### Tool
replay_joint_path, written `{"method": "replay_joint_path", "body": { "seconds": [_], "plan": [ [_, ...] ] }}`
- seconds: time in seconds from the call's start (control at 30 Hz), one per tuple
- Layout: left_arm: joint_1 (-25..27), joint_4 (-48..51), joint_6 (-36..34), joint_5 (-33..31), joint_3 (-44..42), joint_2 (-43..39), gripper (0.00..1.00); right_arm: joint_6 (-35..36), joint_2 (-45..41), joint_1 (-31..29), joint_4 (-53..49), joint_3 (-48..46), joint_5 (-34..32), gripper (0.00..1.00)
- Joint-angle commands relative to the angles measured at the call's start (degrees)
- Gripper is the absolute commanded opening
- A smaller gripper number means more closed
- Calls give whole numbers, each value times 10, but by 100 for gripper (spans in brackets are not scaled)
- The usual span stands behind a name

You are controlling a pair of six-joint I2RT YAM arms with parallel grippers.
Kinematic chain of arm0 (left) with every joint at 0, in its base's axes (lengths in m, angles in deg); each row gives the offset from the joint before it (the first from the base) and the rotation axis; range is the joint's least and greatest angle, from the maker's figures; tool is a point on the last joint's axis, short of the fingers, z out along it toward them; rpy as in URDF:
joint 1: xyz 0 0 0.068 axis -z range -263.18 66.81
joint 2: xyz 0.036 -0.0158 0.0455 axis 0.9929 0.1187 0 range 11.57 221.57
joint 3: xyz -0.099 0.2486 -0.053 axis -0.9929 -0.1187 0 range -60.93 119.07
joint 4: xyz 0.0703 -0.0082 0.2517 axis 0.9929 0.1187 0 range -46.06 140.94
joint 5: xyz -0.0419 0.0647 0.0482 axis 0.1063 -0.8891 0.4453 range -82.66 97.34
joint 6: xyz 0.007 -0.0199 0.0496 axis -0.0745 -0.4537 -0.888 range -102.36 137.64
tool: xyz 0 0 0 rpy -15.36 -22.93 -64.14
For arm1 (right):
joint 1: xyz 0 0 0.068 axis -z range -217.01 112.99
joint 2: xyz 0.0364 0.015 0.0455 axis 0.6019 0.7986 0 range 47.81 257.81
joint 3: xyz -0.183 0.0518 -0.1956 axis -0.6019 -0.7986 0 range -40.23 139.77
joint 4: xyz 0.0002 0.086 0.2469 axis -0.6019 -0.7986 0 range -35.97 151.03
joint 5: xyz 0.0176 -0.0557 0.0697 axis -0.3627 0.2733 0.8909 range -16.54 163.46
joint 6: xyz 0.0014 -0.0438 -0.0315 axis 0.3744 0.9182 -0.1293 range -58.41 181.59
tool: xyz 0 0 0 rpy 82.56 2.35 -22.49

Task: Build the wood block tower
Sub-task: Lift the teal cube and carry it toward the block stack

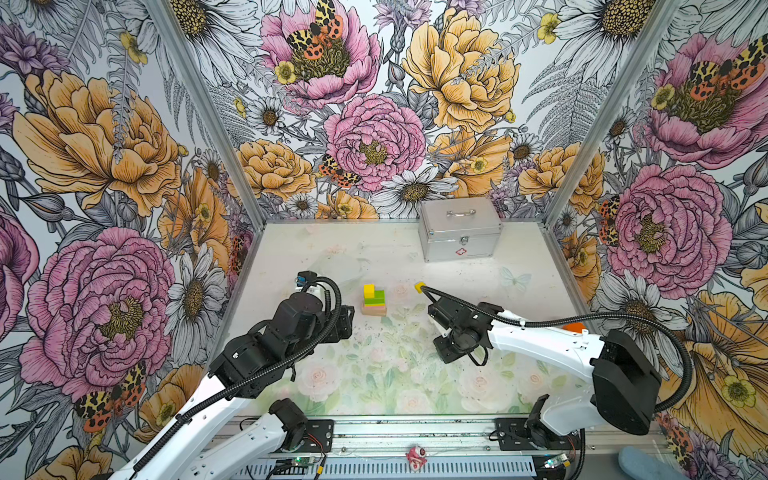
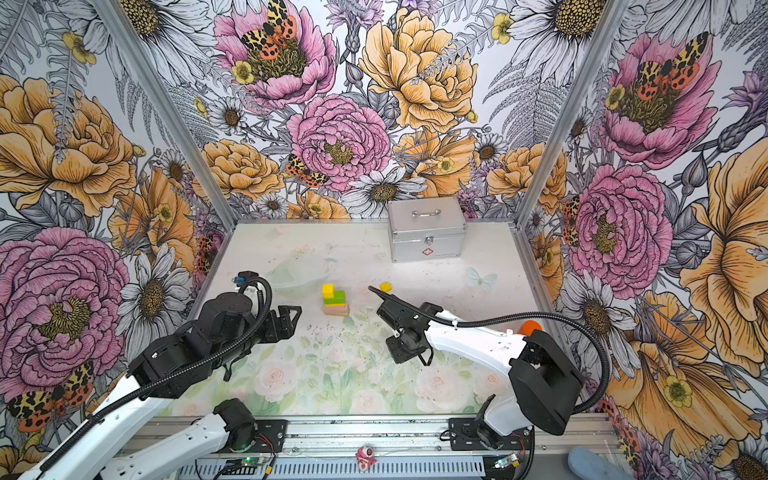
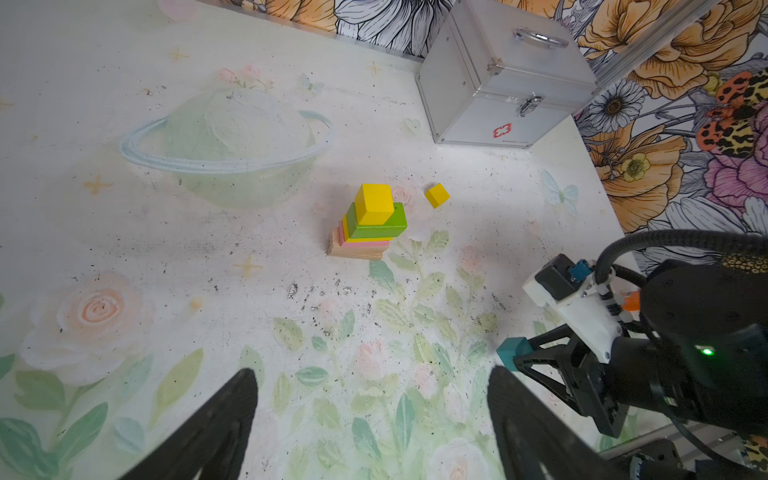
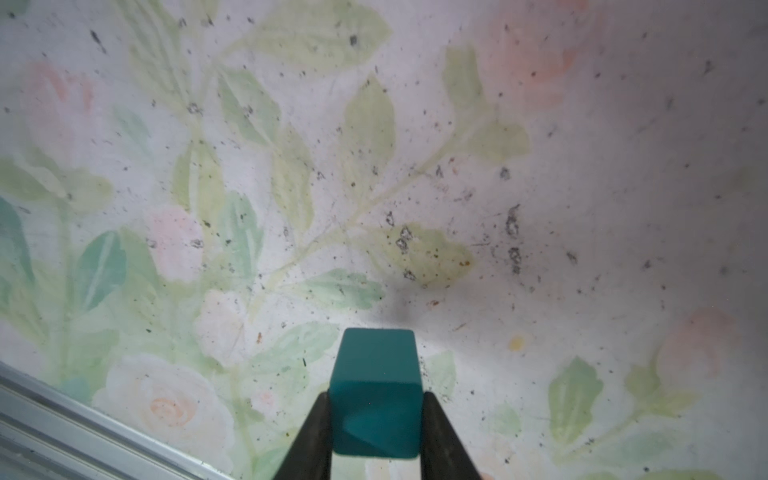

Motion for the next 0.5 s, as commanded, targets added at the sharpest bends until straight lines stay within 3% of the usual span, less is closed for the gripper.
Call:
{"method": "replay_joint_path", "body": {
  "seconds": [0.0,0.47],
  "plan": [
    [-5,5,-9,7,-9,-15,88,17,11,-6,-25,65,-4,21],
    [-24,6,-26,13,-20,-37,90,237,152,6,-78,352,16,22]
  ]
}}
